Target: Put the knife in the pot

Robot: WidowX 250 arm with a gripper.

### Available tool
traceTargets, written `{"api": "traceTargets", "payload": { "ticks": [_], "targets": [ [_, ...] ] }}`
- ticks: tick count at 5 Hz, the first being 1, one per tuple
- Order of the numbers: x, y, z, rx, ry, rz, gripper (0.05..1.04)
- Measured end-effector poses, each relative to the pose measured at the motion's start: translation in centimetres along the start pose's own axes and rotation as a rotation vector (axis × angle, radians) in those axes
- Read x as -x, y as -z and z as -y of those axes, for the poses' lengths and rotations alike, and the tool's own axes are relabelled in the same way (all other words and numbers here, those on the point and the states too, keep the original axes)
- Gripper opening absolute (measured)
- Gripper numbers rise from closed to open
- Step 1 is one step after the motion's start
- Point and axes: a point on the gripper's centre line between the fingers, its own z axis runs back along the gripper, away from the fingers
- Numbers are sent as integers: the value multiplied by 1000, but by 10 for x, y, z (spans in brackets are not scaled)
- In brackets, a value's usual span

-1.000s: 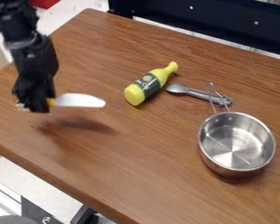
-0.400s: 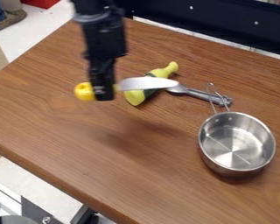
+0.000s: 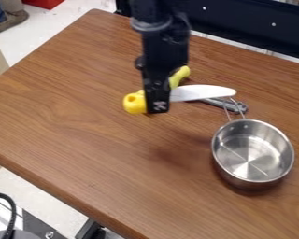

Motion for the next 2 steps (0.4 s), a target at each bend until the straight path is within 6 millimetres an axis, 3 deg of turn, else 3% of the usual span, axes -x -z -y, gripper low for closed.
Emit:
{"api": "traceTargets", "payload": {
  "ticks": [1, 2],
  "targets": [
    [-27, 14, 19, -1, -59, 3, 347],
    [-43, 20, 35, -16, -268, -12, 347]
  ]
}}
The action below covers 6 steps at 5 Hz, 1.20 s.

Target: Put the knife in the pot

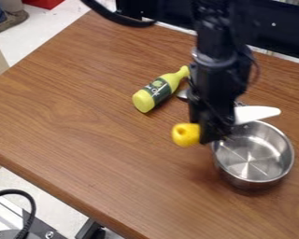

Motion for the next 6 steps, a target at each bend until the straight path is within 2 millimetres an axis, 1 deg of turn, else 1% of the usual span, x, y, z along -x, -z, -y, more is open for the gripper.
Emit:
{"api": "traceTargets", "payload": {
  "ticks": [1, 2, 3, 4, 5, 6],
  "targets": [
    [-11, 0, 12, 6, -144, -2, 347],
    [-26, -2, 14, 22, -262, 11, 347],
    [-37, 4, 12, 29, -358, 20, 347],
    [-41, 14, 11, 11, -461, 27, 347],
    [-43, 20, 18, 41, -565, 15, 347],
    [-48, 27, 23, 25, -583, 2, 347]
  ]
}}
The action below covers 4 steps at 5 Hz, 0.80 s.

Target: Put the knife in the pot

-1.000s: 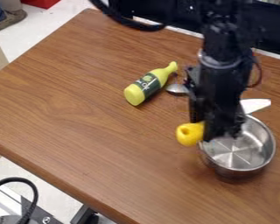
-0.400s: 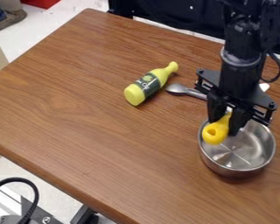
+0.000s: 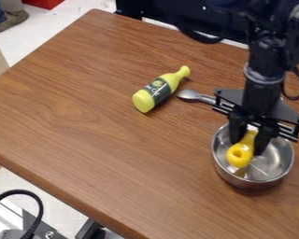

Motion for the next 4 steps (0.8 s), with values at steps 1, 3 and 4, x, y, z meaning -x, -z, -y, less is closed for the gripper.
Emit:
{"api": "traceTargets", "payload": {
  "ticks": [1, 3, 4],
  "targets": [
    [0, 7, 3, -4, -12, 1, 347],
    [2, 9, 5, 11, 12, -19, 707],
    [2, 9, 3, -2, 27, -16, 967]
  ]
}}
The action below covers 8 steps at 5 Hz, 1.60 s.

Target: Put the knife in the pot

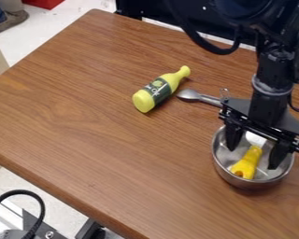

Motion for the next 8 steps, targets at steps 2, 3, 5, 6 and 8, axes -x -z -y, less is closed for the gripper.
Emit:
{"api": "traceTargets", "payload": {
  "ticks": [2, 3, 5, 6, 8],
  "targets": [
    [-3, -11, -7, 20, -15, 24, 999],
    [-3, -29, -18, 37, -26, 70, 999],
    [-4, -35, -53, 25, -29, 45, 999],
    [-8, -36, -76, 11, 11, 57, 999],
    [-27, -44, -132, 9, 53, 107, 999]
  ]
}}
